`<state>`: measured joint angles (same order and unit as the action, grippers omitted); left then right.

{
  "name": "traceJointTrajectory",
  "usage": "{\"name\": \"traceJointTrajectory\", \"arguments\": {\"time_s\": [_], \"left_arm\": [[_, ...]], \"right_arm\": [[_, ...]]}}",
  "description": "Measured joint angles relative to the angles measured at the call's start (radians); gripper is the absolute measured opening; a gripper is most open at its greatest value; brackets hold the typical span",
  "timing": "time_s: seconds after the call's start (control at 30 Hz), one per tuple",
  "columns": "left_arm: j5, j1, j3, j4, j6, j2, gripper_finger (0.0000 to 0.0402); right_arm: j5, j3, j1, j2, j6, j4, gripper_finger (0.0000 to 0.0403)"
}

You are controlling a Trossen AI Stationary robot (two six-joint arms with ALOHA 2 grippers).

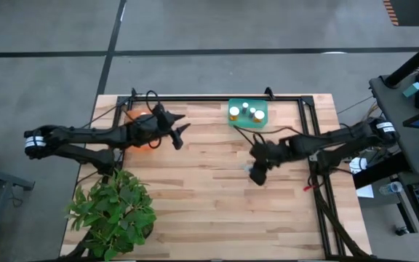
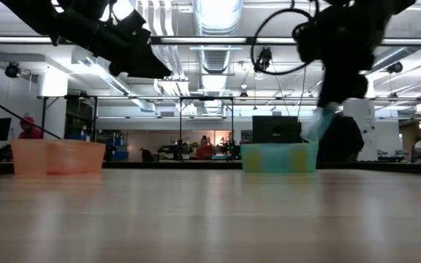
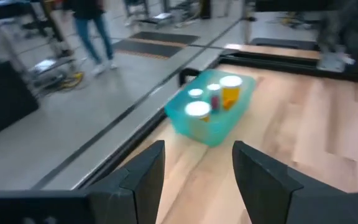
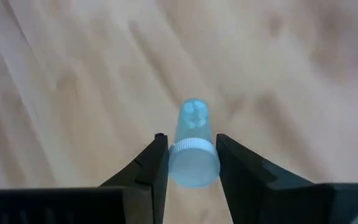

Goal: Pick and place medicine bottles into bin by pill shape (circle, oval)
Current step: Put the blue tablet bottle into the orange bin

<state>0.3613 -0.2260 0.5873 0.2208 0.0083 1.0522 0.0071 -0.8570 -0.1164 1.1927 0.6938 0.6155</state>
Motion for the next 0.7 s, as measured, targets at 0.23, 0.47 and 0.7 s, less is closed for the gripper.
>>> {"name": "traceJointTrajectory", "arguments": {"time_s": [0.23, 0.47, 0.7], "left_arm": [[-0.095, 0.017, 0.005, 0.122, 0.101, 0.093, 0.0169], [-0.121, 0.055, 0.008, 0.288, 0.189, 0.203, 0.0169], [-0.122, 0.096, 0.027, 0.337, 0.125, 0.324, 0.0169]], "right_arm": [[0.074, 0.031, 0.140, 0.000, -0.340, -0.370, 0.0109], [0.064, 0.072, 0.217, 0.001, -0.486, -0.624, 0.0109], [-0.013, 0.077, 0.271, 0.002, -0.478, -0.589, 0.0109]]}}
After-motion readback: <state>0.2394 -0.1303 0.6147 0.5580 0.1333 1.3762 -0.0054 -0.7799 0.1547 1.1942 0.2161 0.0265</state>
